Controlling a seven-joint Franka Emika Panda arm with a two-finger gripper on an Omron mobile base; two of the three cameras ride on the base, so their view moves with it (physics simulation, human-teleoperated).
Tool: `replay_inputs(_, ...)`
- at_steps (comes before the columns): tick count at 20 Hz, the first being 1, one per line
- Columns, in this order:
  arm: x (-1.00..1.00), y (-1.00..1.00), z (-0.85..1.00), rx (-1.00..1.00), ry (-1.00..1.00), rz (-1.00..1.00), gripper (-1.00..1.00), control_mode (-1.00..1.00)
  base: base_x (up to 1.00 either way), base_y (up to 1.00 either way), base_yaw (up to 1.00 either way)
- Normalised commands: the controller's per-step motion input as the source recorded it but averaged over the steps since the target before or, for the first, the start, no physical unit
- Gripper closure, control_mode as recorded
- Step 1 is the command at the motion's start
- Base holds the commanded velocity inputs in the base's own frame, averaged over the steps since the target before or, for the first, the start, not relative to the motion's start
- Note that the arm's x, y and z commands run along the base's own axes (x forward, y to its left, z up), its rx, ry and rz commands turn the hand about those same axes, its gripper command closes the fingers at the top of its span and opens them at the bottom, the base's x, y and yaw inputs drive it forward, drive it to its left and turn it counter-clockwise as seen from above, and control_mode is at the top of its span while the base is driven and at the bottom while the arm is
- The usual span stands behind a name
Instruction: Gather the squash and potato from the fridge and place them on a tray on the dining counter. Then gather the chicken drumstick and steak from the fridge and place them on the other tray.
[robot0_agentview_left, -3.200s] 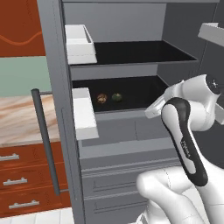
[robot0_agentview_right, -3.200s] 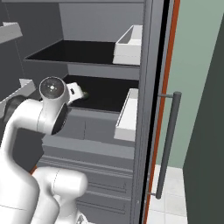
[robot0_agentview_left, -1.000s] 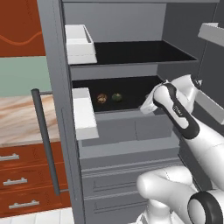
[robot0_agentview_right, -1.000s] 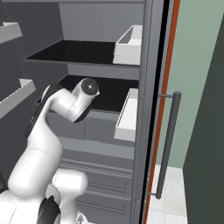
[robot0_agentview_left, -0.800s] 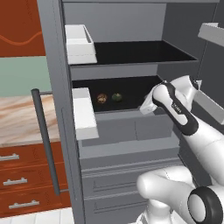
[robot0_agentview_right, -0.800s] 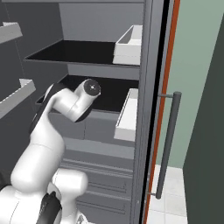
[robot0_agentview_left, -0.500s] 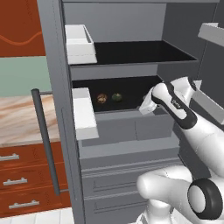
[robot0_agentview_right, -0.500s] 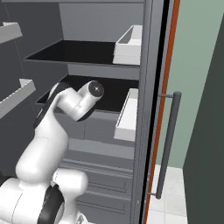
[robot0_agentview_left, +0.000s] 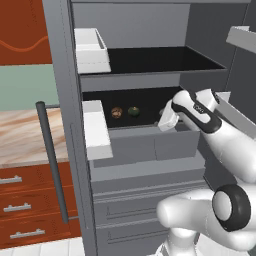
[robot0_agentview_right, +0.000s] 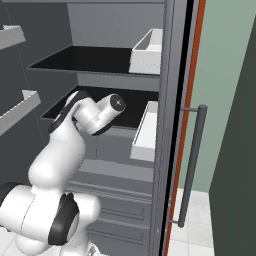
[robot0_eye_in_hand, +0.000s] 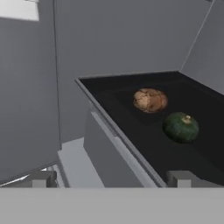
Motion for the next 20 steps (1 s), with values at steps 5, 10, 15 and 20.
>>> replay_inputs(5, 0.29, 0.0, -0.08, 0.0, 0.0, 0.07, -1.0, -1.0, 0.0, 0.0, 0.0)
replay_inputs(10, 0.26, 0.0, -0.06, 0.0, 0.0, 0.07, -1.0, -1.0, 0.0, 0.0, 0.0)
replay_inputs(15, 0.19, 0.0, -0.1, 0.01, 0.0, 0.06, -1.0, -1.0, 0.0, 0.0, 0.0)
replay_inputs(20, 0.21, 0.0, -0.04, 0.01, 0.0, 0.06, -1.0, -1.0, 0.0, 0.0, 0.0)
